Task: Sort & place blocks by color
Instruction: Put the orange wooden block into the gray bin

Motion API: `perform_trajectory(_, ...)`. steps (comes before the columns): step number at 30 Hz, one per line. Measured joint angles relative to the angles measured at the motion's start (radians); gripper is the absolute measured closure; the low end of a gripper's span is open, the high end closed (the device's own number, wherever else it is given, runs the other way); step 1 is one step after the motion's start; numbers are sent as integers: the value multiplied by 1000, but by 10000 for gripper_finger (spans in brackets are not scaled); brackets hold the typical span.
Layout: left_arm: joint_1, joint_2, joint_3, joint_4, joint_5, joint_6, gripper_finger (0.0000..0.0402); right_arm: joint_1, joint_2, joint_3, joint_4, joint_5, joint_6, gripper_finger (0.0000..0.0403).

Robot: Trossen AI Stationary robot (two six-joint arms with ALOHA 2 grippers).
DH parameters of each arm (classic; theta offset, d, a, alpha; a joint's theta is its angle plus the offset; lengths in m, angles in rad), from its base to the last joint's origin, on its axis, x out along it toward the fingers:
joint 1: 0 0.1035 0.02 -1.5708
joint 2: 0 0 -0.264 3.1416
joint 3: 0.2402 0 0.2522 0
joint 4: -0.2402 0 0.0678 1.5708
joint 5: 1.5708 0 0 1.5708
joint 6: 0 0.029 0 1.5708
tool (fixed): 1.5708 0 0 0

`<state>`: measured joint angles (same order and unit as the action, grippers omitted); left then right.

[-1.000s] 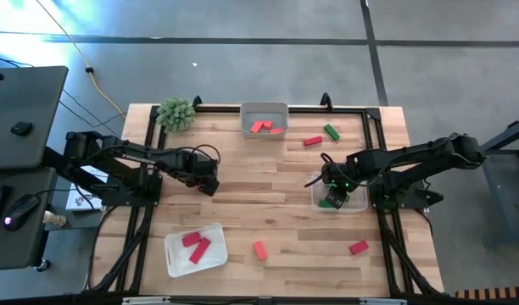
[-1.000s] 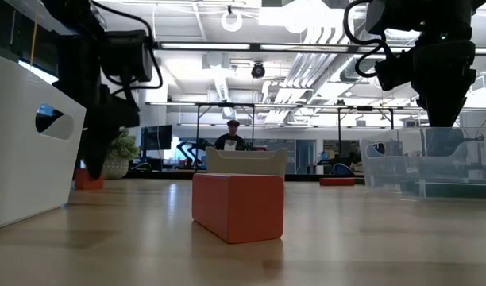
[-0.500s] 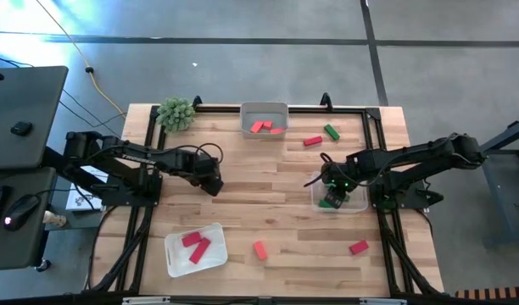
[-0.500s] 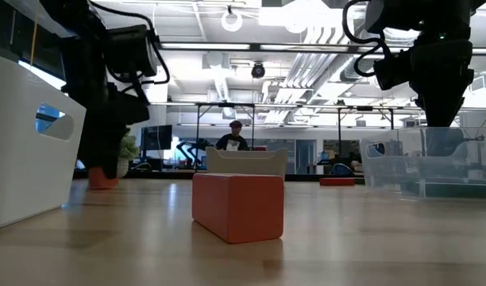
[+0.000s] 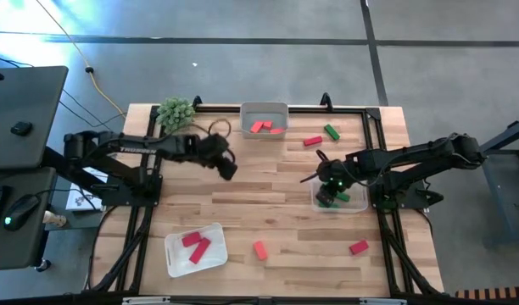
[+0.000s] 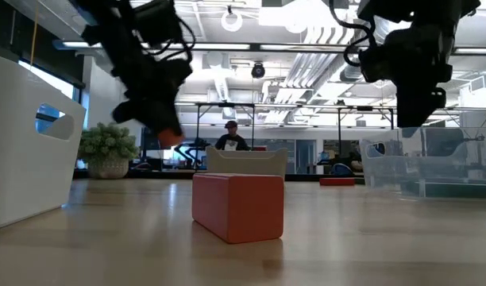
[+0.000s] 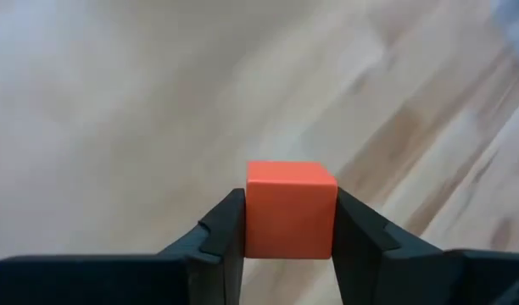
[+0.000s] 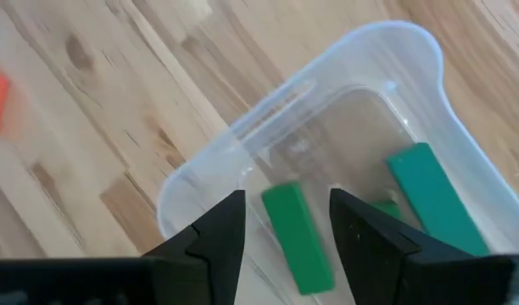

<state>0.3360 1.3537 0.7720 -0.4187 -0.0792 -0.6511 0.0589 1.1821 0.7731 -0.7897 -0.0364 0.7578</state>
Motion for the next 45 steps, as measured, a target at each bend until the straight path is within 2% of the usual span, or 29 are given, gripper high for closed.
perform_trajectory(4,89,0,71,39,3,137,295,0,0,0,34,3,47,242)
perform_trajectory(13,267,0,174,154,120,375,295,0,0,0,202,63,138,242)
perform_trajectory(26,396,35,356,206,156,671,290,-42,0,0,448,193,166,242)
perform_trajectory(38,429,261,556,201,238,795,290,-155,0,0,601,198,159,242)
perform_trajectory(45,429,441,612,198,285,730,290,-160,0,0,610,248,178,242)
